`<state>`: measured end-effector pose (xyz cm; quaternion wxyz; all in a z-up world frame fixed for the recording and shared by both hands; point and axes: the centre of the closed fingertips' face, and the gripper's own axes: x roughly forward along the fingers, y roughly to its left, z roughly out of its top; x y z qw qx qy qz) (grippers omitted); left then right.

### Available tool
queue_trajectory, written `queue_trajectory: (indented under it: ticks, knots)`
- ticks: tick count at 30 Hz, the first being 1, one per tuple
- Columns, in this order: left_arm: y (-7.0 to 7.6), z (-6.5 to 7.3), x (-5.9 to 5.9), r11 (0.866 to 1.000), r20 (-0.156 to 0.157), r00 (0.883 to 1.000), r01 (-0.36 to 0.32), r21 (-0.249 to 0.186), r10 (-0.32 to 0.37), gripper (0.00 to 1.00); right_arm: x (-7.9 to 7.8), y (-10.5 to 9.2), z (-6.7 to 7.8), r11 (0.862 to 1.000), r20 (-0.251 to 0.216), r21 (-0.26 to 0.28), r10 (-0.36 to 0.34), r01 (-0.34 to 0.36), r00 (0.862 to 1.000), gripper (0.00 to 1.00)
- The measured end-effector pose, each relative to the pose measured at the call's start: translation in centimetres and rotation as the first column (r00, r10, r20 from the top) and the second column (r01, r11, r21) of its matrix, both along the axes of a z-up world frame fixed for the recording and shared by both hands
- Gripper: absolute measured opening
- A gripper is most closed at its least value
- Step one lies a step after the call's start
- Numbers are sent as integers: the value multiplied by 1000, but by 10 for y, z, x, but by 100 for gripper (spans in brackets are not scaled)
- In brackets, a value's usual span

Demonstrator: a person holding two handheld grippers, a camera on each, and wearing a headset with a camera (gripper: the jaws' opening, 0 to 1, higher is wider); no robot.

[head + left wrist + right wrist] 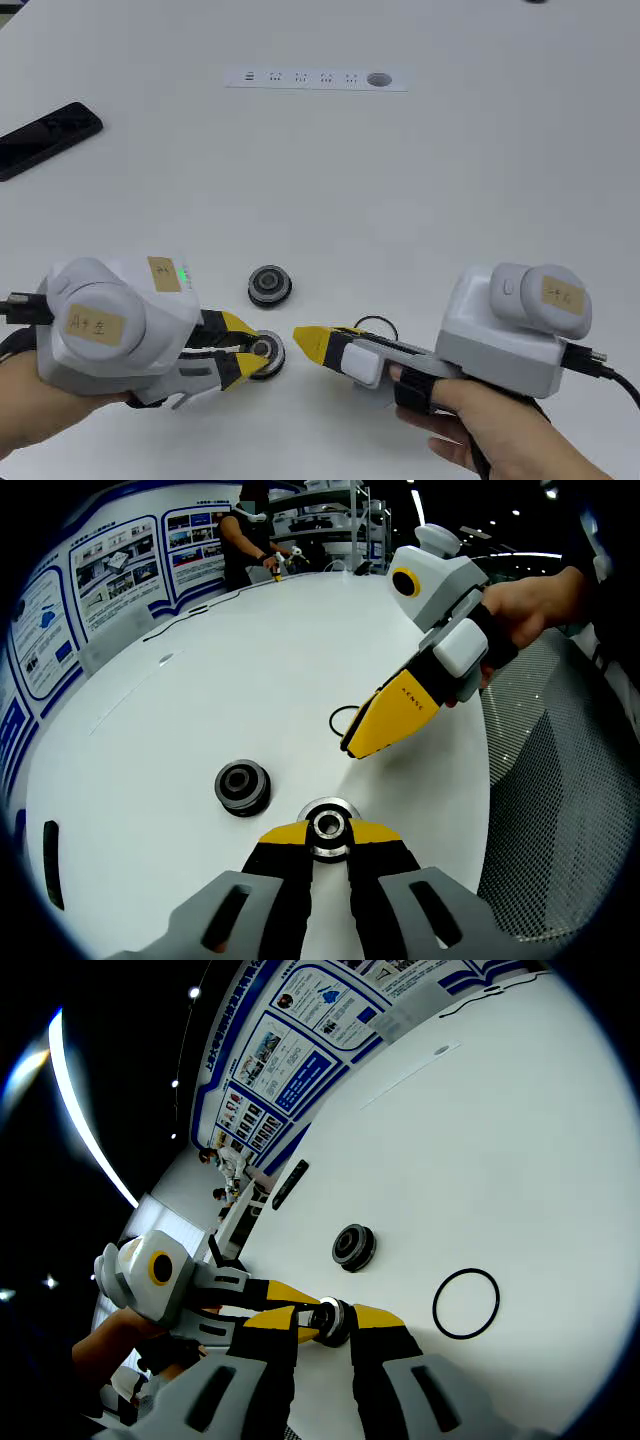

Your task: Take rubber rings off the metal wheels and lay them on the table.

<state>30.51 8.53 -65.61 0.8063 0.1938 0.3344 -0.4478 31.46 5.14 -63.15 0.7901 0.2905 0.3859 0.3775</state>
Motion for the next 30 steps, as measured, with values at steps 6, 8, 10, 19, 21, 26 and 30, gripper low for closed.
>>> queue_trajectory:
  ticks: [6, 8, 10, 19, 21, 26, 30]
  knots:
    - [1, 0, 0, 1000, 10, 1000, -1, -19, 1, 12, -2, 10, -4, 1000, -41, 19, 6, -5, 999, 28]
    - [1, 0, 1, 1000, 15, 1000, 0, -28, 1, 12, -2, 12, -6, 1000, -52, 20, 11, -10, 999, 30]
    - [2, 0, 1, 999, 14, 1000, -10, -44, 10, 12, -2, 14, -8, 1000, -65, 31, 4, -2, 998, 34]
    - [2, 1, 1, 998, 21, 1000, -13, -66, 15, 12, -10, 23, -13, 998, -115, 59, 18, -12, 993, 42]
    - [1, 1, 1, 998, 20, 1000, -15, -68, 16, 12, -12, 25, -14, 998, -124, 62, 24, -17, 992, 42]
    - [1, 1, 0, 998, 23, 1000, -8, -64, 10, 12, -15, 28, -15, 997, -138, 68, 35, -26, 990, 42]
    - [1, 1, 0, 998, 24, 1000, -11, -68, 13, 12, -13, 29, -16, 997, -138, 69, 27, -18, 990, 43]
